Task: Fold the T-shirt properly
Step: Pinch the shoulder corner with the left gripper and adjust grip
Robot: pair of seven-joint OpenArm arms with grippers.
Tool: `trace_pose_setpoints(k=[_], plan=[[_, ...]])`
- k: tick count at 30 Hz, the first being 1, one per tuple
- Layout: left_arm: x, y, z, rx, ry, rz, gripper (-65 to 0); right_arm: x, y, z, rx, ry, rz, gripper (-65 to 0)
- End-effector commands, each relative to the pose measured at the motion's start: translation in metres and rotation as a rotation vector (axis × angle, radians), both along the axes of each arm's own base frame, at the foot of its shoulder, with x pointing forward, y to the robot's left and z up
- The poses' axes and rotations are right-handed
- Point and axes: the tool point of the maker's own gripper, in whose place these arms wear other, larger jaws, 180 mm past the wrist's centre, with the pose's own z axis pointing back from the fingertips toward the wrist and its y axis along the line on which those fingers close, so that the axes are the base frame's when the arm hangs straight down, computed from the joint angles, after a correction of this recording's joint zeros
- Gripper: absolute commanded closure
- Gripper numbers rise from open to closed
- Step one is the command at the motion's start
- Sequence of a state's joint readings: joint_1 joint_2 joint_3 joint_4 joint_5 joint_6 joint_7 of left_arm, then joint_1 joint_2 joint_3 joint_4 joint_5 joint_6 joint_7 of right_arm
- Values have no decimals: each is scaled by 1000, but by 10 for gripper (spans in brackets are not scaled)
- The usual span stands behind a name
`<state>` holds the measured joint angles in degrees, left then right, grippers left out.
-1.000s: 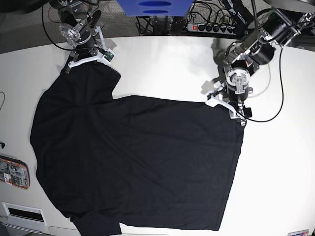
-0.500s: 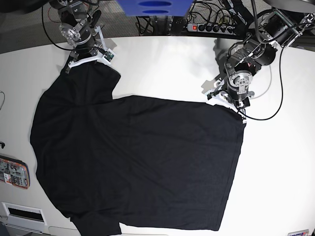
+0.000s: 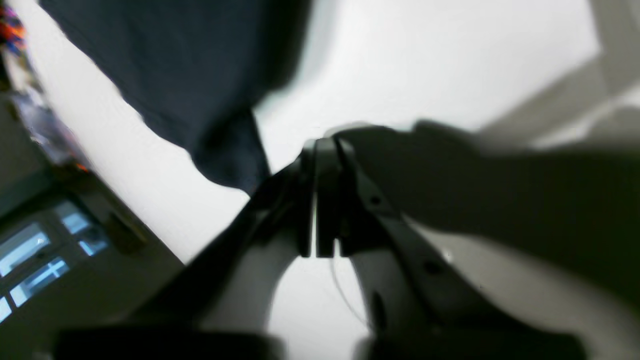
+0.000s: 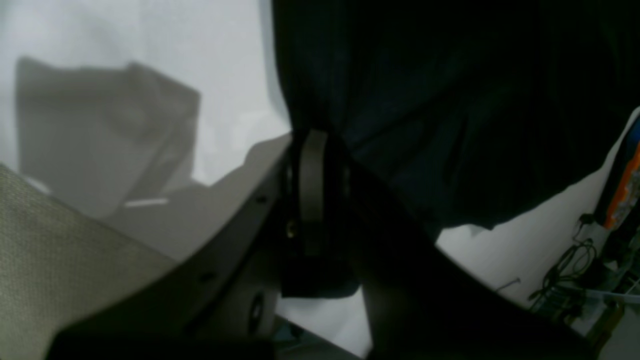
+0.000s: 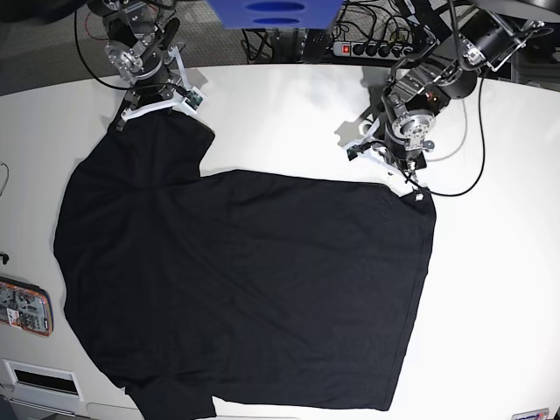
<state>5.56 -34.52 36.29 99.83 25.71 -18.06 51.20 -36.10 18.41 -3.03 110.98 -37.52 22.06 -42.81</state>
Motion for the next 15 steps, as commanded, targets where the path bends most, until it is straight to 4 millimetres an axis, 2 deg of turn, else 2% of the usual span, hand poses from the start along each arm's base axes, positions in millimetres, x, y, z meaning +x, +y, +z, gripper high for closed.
trace_pose_setpoints(k=[1, 2, 3, 4, 8, 13, 15], plan=[[7, 6, 9, 14, -25, 9, -122, -4, 2, 0, 6, 16, 11, 0], [8, 5, 12, 9, -32, 2, -184, -4, 2, 0, 6, 16, 11, 0], [7, 4, 13, 7, -34, -1, -220, -4, 2, 1, 8, 14, 12, 0], [7, 4, 13, 9, -32, 0, -227, -4, 2, 1, 8, 14, 12, 0], [10, 12, 2, 35, -9, 16, -213, -4, 2, 1, 8, 14, 12, 0], [17, 26, -22, 39, 55, 46, -213, -4, 2, 1, 8, 14, 12, 0], [20, 27, -24, 20, 70, 66, -212, -4, 2, 1, 8, 14, 12, 0]])
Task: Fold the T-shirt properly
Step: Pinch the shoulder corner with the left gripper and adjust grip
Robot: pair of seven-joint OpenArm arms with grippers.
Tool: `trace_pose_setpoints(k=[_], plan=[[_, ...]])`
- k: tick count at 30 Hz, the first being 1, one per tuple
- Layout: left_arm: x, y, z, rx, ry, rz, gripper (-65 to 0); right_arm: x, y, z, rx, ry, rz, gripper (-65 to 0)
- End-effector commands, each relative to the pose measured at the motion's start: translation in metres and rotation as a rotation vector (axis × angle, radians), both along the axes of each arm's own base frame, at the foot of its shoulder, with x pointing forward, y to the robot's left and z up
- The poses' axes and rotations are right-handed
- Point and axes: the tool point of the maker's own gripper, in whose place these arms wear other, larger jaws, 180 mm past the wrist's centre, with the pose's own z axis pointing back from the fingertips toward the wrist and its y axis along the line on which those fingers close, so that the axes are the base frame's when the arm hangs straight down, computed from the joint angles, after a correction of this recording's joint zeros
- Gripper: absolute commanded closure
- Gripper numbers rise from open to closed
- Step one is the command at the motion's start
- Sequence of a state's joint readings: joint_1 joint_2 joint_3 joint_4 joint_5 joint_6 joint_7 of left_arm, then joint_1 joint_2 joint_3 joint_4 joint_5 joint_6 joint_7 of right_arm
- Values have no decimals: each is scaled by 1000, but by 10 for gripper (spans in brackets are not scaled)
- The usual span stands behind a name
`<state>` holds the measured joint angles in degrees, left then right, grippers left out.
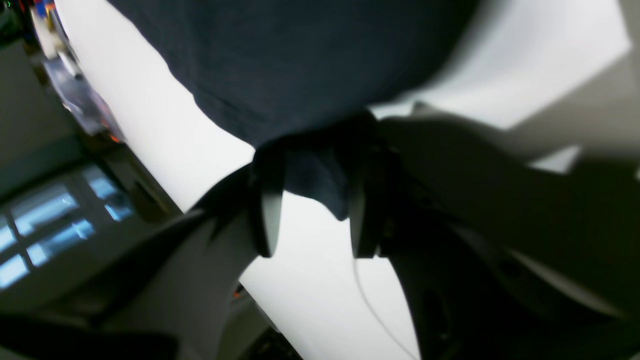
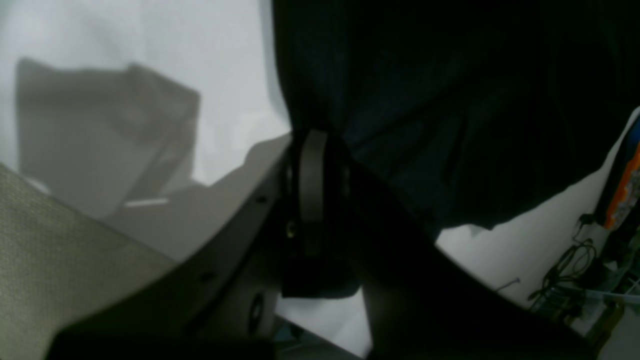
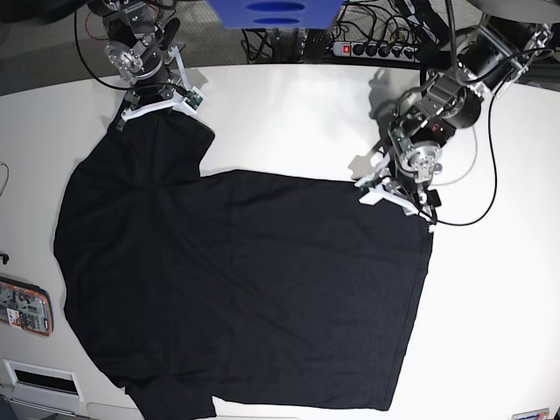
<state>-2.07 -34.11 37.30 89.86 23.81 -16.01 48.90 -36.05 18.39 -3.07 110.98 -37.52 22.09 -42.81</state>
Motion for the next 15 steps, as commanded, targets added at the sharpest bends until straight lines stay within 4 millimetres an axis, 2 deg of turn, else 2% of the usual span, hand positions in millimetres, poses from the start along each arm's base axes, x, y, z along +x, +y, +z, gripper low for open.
trace_pose_setpoints(k=[1, 7, 12, 15], plan=[[-18, 1, -14, -32, 97, 12, -212, -4, 2, 1, 7, 14, 12, 0], [-12, -17, -15, -50, 122, -49, -212, -4, 2, 1, 7, 14, 12, 0], [-4, -9, -22, -5, 137, -50, -214, -4, 2, 1, 7, 14, 12, 0], [-3, -13, -19, -8, 127, -60, -219, -4, 2, 1, 7, 14, 12, 0]])
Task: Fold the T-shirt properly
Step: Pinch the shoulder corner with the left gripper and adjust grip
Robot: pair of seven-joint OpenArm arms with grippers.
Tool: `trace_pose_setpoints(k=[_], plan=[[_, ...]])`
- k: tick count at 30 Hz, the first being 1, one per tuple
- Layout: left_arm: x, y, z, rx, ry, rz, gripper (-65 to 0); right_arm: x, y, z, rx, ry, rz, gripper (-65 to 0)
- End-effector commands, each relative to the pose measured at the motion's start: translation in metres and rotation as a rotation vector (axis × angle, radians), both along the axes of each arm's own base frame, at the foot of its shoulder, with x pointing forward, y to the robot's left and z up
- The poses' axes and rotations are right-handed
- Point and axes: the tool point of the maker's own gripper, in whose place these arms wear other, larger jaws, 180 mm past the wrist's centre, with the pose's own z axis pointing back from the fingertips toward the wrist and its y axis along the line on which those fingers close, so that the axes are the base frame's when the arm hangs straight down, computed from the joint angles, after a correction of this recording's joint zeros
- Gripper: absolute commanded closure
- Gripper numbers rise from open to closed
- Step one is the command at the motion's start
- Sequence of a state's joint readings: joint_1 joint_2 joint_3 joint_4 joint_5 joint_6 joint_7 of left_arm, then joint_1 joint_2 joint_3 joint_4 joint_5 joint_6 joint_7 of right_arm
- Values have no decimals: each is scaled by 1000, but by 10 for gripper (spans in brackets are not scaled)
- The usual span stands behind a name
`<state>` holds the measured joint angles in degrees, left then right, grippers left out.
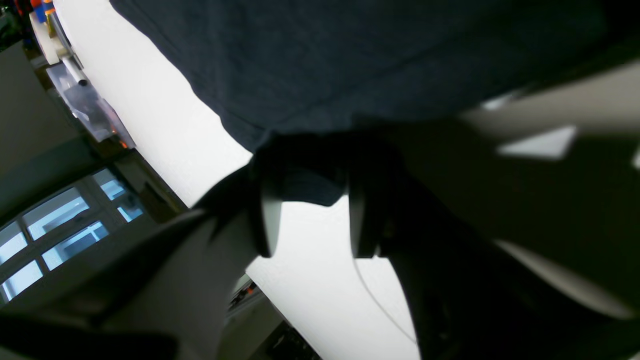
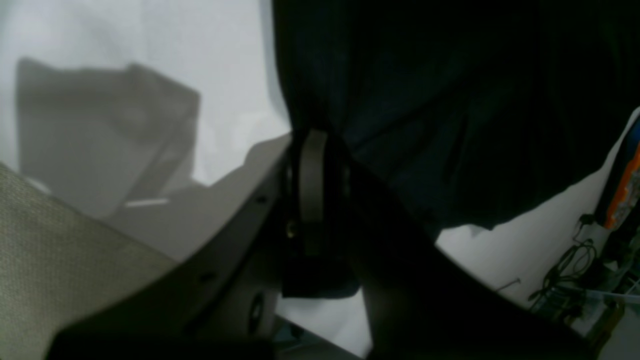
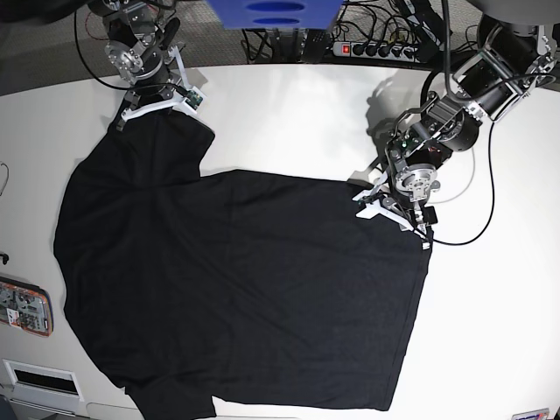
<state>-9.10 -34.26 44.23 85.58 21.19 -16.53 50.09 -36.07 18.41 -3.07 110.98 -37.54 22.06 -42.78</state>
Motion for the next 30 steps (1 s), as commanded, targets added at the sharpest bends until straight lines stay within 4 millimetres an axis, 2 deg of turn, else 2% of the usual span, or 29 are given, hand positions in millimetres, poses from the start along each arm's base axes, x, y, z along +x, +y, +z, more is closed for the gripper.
trace_pose_setpoints(k=[1, 8, 10, 13, 18, 21, 26, 28, 30], plan=[[-22, -11, -15, -56, 103, -15, -220, -4, 2, 1, 8, 14, 11, 0], [-23, -12, -13, -53, 102, -25, -259, -4, 2, 0, 9, 14, 11, 0], [-33, -15, -19, -39, 131, -57, -261, -4, 2, 0, 8, 15, 10, 0], [-39, -8, -22, 39, 146, -127, -263, -4, 2, 0, 8, 15, 10, 0], [-33, -3, -17, 107, 104, -165, -269, -4, 2, 0, 8, 15, 10, 0], [-32, -2, -17, 109, 105, -167, -334, -4, 2, 0, 8, 15, 10, 0], [-35, -2, -19, 118, 124, -179, -525, -4, 2, 0, 8, 15, 10, 0], [-39, -1, -21, 137, 163, -208, -539, -4, 2, 0, 8, 15, 10, 0], [-44, 0, -24, 155, 202, -233, -524, -4, 2, 0, 8, 15, 10, 0]])
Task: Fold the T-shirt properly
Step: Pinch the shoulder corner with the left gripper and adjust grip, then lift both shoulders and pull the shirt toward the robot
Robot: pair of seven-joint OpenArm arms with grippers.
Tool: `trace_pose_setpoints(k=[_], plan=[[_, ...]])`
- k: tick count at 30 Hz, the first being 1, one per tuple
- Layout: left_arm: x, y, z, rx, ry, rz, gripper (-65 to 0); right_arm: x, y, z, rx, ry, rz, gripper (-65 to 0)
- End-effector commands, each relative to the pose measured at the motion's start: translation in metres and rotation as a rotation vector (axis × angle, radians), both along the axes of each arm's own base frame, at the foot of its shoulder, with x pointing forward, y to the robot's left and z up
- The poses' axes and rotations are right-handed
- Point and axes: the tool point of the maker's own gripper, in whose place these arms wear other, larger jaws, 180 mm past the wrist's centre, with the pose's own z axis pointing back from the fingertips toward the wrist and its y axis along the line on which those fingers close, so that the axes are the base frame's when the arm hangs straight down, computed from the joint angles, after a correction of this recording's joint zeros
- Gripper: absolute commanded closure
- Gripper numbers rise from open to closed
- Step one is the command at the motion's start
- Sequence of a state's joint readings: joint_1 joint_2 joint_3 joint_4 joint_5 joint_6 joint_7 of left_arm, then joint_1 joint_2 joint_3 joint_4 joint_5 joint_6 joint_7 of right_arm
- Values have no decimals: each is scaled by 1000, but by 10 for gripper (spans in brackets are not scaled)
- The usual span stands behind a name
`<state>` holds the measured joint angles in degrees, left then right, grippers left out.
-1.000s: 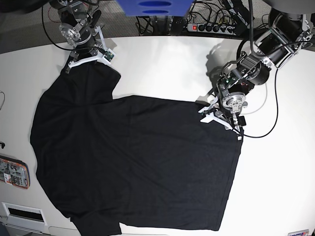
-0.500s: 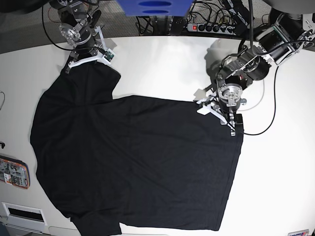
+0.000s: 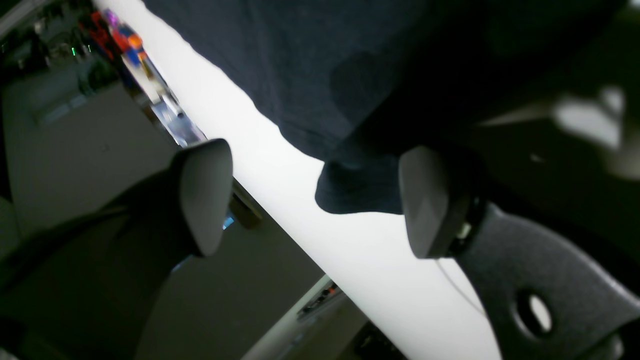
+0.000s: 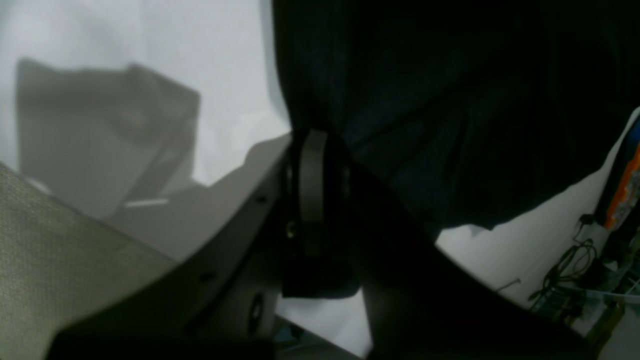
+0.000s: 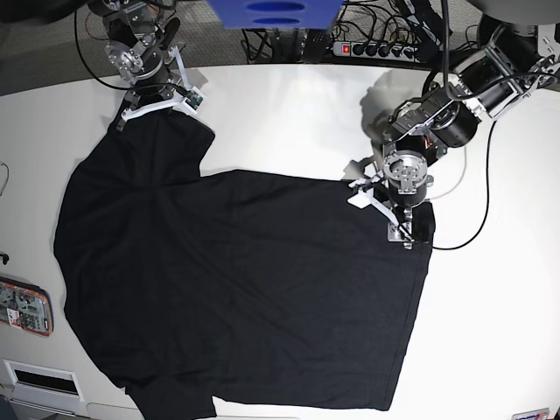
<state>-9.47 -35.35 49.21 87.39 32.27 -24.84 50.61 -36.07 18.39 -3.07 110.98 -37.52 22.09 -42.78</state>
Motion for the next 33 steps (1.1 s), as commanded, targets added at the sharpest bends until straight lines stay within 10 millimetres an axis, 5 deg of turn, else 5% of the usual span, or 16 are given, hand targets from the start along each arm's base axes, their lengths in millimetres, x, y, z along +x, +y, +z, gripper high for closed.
trace_pose_setpoints(k=[1, 8, 19, 25, 33], plan=[[-41, 2, -30, -27, 205, 0, -513, -4, 1, 0, 7, 15, 10, 0], [-39, 25, -39, 33, 237, 34, -393, -4, 2, 0, 8, 16, 11, 0], [-39, 15, -41, 14, 238, 31, -1, -4, 2, 0, 8, 16, 11, 0], [-38, 11, -40, 9, 231, 25, 0, -29, 2, -6, 9, 72, 11, 0], [-48, 21, -44, 12, 246, 50, 0, -27, -3, -5, 1, 66, 1, 0]])
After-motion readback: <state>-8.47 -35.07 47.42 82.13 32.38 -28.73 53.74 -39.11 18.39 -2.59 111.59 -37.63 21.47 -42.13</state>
